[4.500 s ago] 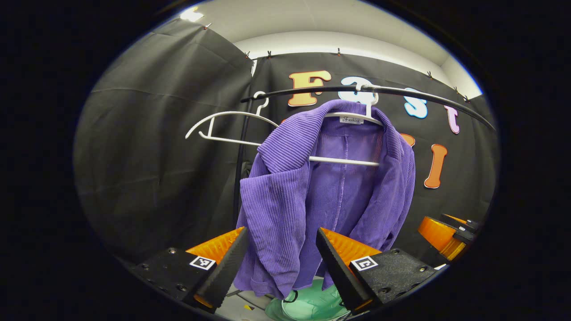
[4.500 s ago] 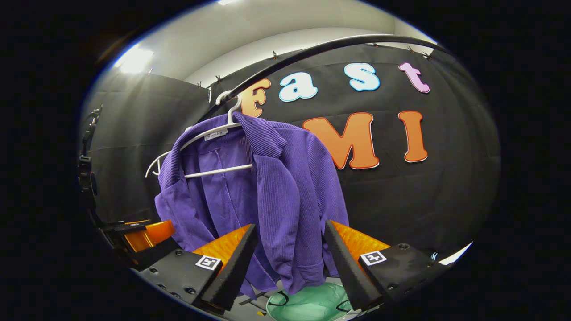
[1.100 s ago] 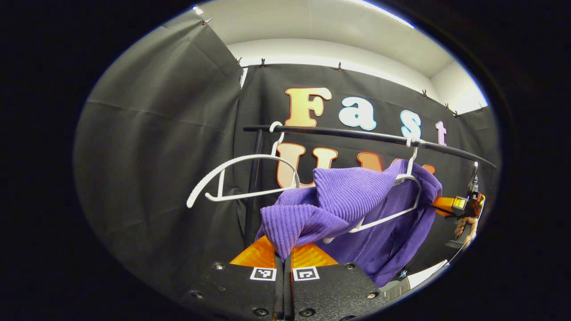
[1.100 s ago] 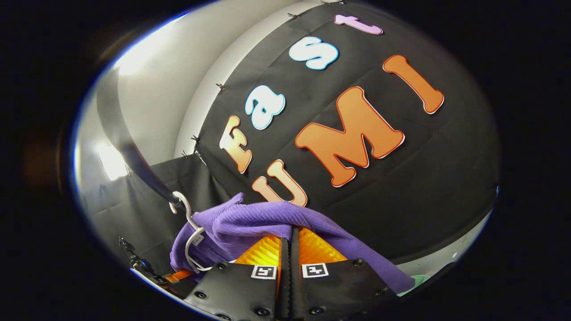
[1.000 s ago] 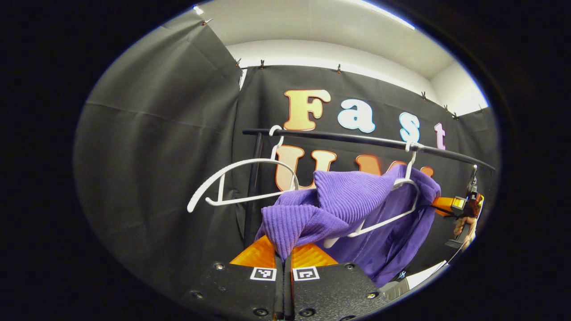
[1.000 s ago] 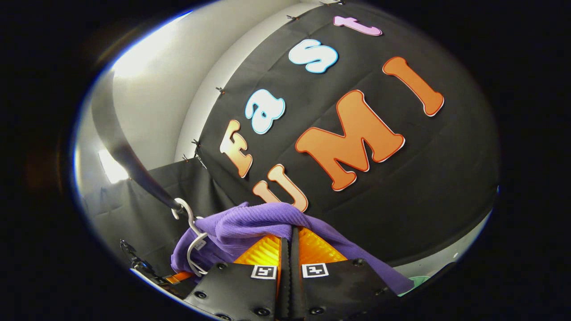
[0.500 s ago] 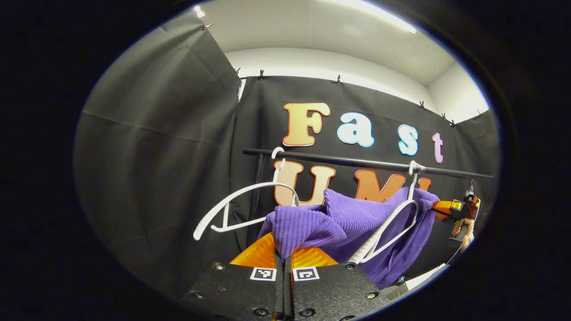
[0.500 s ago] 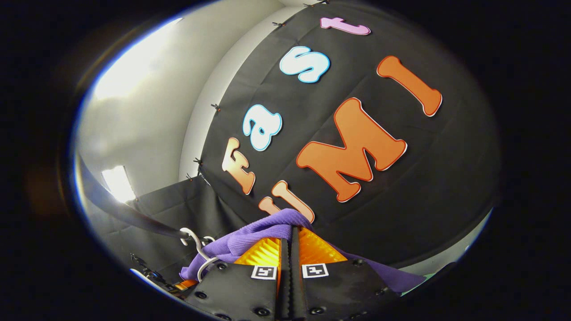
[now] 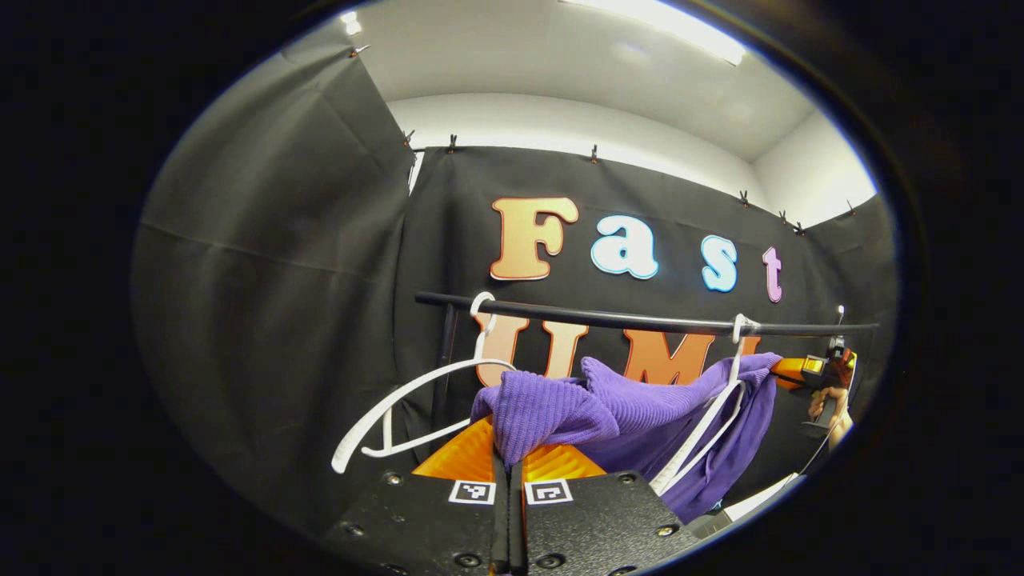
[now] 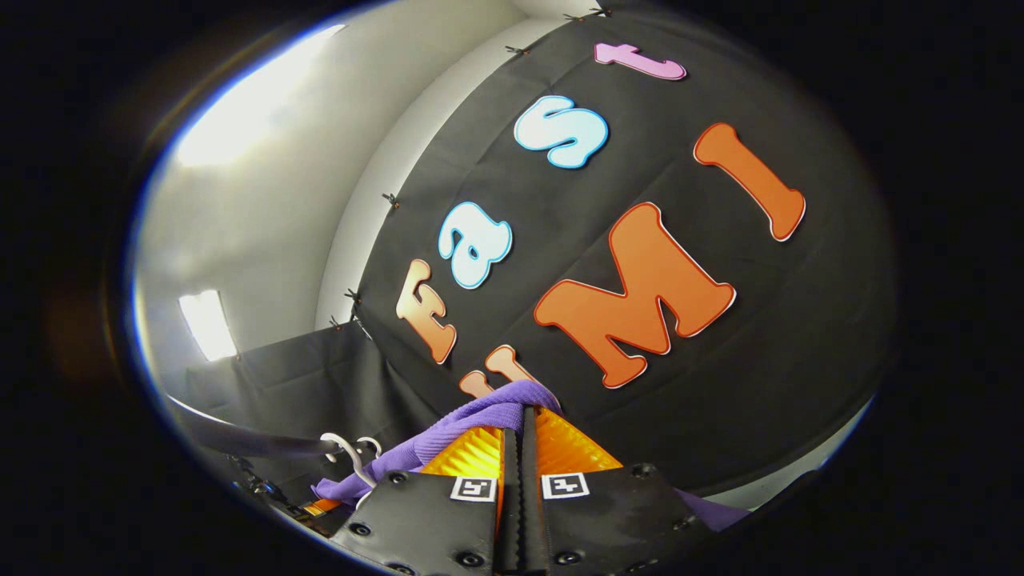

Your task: Grasp the clothes on the hanger with both hands and then place them into the laundry hamper below.

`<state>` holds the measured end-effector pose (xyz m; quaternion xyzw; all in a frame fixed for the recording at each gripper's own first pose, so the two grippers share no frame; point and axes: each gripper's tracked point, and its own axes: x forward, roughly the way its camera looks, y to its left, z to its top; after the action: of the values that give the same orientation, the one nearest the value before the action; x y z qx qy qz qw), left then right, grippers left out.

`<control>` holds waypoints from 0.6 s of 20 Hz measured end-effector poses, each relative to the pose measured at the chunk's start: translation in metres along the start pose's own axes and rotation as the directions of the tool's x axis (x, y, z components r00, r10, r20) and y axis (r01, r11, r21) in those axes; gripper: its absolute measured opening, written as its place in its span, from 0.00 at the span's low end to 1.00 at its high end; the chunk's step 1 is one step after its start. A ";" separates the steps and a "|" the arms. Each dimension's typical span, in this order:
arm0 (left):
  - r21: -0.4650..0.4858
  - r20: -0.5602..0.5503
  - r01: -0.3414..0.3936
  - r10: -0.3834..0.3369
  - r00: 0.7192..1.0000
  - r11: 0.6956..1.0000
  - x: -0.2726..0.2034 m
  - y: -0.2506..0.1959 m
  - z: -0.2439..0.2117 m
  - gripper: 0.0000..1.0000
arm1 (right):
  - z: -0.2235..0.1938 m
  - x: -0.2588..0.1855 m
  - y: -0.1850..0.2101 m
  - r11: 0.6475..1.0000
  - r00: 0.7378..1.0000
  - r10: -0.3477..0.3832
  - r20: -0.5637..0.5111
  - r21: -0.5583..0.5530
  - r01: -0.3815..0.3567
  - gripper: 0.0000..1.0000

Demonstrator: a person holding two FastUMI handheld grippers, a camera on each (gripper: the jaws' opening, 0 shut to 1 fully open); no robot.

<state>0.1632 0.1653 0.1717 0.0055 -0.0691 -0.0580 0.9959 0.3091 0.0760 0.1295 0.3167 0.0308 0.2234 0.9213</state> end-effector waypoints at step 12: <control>-0.012 -0.061 0.085 -0.086 0.994 0.996 0.046 -0.026 -0.025 0.02 | 0.029 0.016 -0.034 0.996 0.996 -0.084 0.032 -0.022 0.085 0.07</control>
<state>0.2090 0.1347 0.1526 0.0054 -0.0378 -0.1007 0.9942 0.3426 0.0427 0.1335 0.3076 0.0272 0.1796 0.9340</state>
